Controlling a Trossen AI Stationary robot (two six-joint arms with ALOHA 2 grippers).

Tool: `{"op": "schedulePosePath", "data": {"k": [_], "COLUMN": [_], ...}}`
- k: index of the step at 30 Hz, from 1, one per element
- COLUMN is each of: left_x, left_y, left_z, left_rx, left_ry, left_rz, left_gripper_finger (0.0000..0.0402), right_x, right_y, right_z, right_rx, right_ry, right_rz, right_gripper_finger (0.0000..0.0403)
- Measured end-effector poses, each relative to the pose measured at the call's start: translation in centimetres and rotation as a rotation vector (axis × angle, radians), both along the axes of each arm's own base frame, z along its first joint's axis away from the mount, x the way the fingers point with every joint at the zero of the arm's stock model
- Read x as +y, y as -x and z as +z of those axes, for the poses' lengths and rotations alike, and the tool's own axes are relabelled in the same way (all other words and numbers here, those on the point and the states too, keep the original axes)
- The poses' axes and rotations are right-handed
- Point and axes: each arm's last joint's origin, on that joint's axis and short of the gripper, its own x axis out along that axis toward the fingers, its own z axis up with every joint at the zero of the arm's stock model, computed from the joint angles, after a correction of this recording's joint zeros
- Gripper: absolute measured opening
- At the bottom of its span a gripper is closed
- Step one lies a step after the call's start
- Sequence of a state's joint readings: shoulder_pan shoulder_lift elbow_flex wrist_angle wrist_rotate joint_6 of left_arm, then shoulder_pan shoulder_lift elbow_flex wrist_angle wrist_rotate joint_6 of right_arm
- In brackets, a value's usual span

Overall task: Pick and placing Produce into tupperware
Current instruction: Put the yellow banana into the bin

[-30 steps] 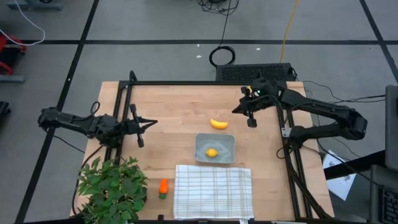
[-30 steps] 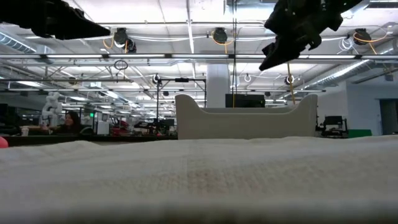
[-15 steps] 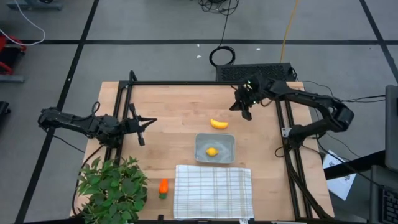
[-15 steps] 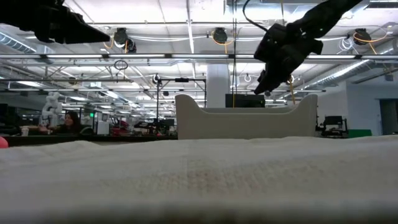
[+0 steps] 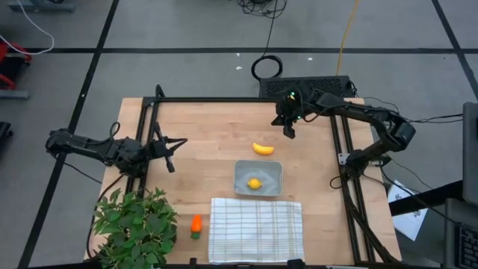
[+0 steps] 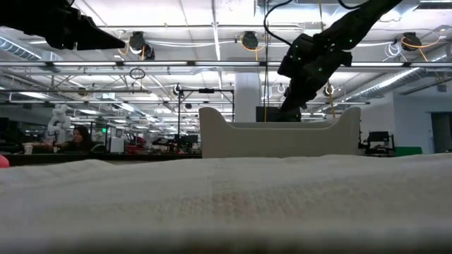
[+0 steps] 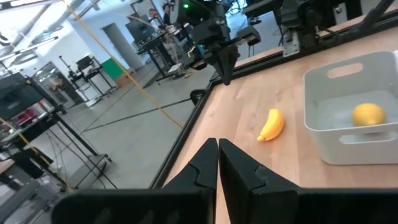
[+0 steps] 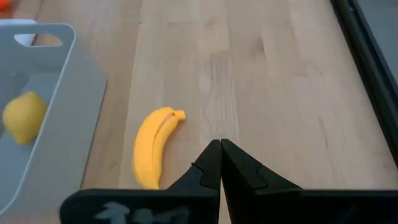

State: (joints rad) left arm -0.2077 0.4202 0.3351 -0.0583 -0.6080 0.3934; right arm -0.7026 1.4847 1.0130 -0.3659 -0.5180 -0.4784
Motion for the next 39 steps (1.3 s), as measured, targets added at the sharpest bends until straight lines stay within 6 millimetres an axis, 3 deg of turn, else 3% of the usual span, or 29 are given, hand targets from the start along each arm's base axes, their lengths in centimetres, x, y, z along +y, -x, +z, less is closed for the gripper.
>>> {"op": "schedulePosePath", "data": {"k": [15, 24, 34, 39], "left_x": [0.3, 0.4, 0.4, 0.4], "left_y": [0.0, 0.0, 0.0, 0.0], "left_z": [-0.2, -0.2, -0.3, -0.3], "left_rx": [0.018, 0.011, 0.008, 0.002], "left_ry": [0.008, 0.030, 0.041, 0.056], "left_rz": [0.030, 0.035, 0.035, 0.035], "left_gripper_finger": [0.0006, 0.0019, 0.0013, 0.0020], "right_x": [0.0, 0.9, 1.7, 2.7], "right_y": [-2.0, -2.0, -2.3, -2.5], "right_z": [-4.2, -4.3, -5.0, -5.7], "right_rx": [0.076, 0.108, 0.090, 0.092], "right_ry": [0.032, 0.025, 0.008, 0.001], "right_rz": [0.153, 0.213, 0.195, 0.218], "right_gripper_finger": [0.0111, 0.0161, 0.0261, 0.0271]}}
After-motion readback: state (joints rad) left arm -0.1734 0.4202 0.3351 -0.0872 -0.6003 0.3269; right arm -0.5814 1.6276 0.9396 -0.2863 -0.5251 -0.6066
